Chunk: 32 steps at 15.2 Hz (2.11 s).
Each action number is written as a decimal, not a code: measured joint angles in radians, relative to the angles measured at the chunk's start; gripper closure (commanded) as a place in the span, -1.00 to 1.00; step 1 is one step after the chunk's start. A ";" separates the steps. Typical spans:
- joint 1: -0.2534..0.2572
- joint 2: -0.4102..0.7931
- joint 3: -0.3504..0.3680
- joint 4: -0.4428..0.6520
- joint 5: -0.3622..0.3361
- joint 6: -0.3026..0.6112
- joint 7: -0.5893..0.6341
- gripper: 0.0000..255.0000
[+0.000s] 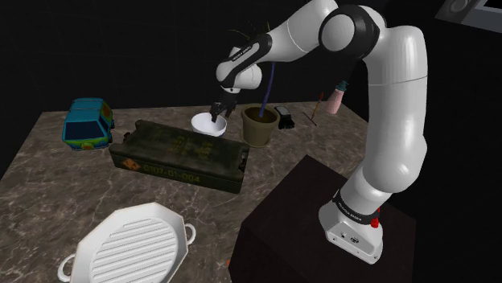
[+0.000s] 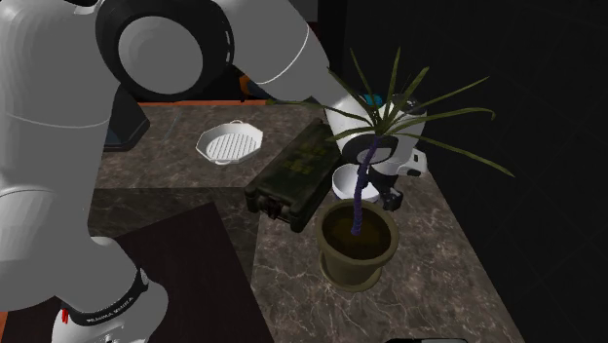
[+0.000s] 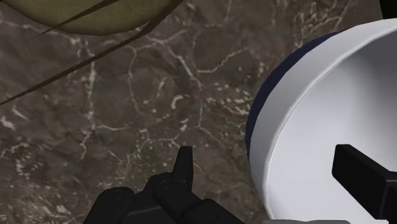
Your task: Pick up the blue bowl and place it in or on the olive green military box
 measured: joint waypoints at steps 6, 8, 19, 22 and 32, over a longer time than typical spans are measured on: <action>0.002 0.040 0.005 0.014 0.005 0.027 -0.002 -1.00; 0.002 0.041 0.005 0.014 0.005 0.028 -0.002 -1.00; 0.002 0.039 0.005 0.015 0.006 0.029 -0.002 1.00; 0.004 0.027 0.003 0.011 0.003 0.018 0.002 1.00; 0.011 -0.064 -0.010 0.012 -0.017 -0.074 0.029 1.00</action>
